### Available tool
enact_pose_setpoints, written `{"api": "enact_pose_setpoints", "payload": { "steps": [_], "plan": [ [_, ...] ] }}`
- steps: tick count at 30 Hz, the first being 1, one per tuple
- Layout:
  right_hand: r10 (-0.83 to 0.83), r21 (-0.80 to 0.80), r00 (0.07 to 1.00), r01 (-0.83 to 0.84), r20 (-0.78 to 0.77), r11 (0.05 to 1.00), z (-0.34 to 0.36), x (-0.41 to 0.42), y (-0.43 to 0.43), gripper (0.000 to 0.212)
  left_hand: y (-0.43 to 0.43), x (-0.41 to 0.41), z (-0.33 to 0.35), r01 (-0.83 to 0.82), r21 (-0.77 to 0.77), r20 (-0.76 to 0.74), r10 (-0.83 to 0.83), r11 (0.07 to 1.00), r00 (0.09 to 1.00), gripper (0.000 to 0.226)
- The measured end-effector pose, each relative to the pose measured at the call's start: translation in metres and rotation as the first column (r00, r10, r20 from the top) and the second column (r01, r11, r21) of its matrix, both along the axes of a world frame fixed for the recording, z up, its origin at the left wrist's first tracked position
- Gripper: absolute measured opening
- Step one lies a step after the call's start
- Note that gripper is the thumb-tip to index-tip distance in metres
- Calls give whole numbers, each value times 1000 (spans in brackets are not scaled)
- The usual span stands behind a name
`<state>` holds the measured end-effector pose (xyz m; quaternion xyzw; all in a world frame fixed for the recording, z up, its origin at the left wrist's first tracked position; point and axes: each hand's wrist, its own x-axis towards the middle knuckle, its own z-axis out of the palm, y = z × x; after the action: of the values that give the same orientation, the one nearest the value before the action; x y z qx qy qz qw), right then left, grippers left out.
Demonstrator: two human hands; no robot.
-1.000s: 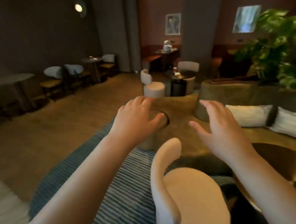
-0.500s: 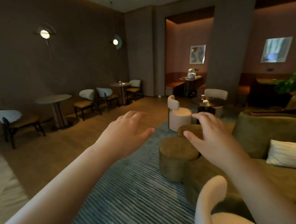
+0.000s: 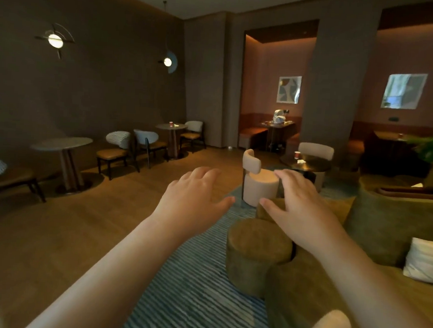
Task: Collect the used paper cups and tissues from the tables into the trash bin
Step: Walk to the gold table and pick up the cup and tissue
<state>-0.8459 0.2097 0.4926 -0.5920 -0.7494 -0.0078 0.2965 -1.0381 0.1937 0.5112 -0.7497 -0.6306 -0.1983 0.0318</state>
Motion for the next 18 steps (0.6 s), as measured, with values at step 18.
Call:
{"api": "enact_pose_setpoints", "payload": {
  "steps": [18],
  "plan": [
    [129,-90,990,-124,50,988,-35,-113,310,69,291,-119,-37,-63,131,22,61,989,998,64]
  ]
}}
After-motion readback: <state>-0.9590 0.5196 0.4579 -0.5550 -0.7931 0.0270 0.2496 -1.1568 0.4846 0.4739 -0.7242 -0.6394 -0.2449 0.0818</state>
